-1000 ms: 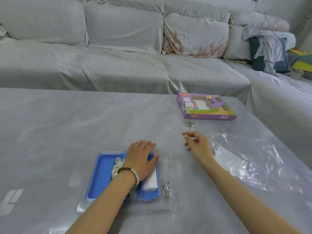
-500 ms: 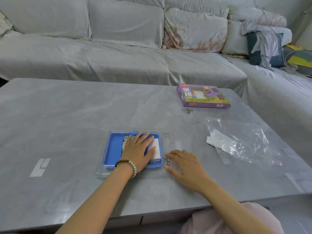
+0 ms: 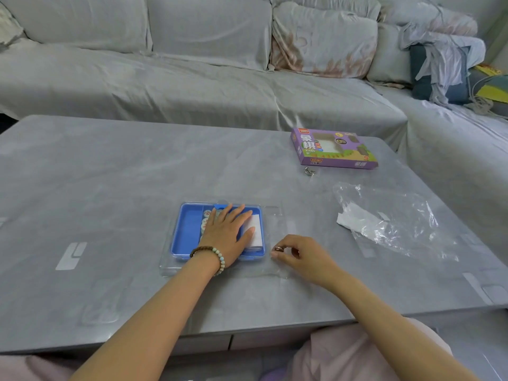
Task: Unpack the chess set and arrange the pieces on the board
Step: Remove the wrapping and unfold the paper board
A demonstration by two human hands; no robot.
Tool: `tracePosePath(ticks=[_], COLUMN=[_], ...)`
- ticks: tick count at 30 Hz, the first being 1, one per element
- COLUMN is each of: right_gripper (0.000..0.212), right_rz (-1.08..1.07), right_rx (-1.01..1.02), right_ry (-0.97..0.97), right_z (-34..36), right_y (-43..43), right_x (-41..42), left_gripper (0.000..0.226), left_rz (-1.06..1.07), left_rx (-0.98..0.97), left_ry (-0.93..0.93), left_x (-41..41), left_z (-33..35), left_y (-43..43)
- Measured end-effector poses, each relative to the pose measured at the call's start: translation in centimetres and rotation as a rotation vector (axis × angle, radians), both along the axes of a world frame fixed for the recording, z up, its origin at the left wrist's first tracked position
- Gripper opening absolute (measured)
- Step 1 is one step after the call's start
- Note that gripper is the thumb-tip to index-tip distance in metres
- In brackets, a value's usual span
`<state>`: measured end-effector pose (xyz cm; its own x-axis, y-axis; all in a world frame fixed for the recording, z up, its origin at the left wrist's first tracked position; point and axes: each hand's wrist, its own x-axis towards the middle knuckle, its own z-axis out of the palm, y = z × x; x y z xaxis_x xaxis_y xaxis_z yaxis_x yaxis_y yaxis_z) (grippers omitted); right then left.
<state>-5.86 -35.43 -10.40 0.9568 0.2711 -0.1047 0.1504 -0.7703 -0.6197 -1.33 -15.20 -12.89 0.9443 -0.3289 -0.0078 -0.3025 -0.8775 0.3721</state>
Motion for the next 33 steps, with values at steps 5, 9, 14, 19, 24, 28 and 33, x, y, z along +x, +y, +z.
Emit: tracePosePath(ticks=[5, 9, 14, 19, 24, 28, 33], right_gripper=[0.012, 0.010, 0.007, 0.011, 0.004, 0.009, 0.028], right_rz=[-0.100, -0.330, -0.553, -0.670, -0.638, -0.559, -0.431], right_rx=[0.369, 0.586, 0.681, 0.601, 0.450, 0.327, 0.206], right_ry=[0.130, 0.133, 0.099, 0.039, 0.052, 0.049, 0.009], right_z=[1.2, 2.0, 2.4, 1.5, -0.5, -1.3, -0.4], right_y=[-0.9, -3.2, -7.3, -10.1, -11.2, -12.0, -12.6], right_x=[1.4, 5.0, 12.9, 20.4, 24.2, 24.8, 23.8], left_gripper=[0.047, 0.038, 0.042, 0.052, 0.067, 0.061, 0.061], left_rz=[0.019, -0.008, -0.061, -0.087, -0.303, -0.332, -0.138], left_rx=[-0.018, -0.119, -0.152, -0.237, -0.022, 0.044, 0.021], left_ry=[-0.024, -0.093, 0.024, 0.322, 0.271, 0.133, 0.054], left_x=[0.8, 3.1, 8.9, 14.5, 16.8, 18.3, 20.9], left_z=[0.5, 1.8, 2.5, 2.1, 1.2, 0.2, -0.8], left_y=[-0.3, -2.1, -6.3, -10.7, -12.6, -13.1, -14.0])
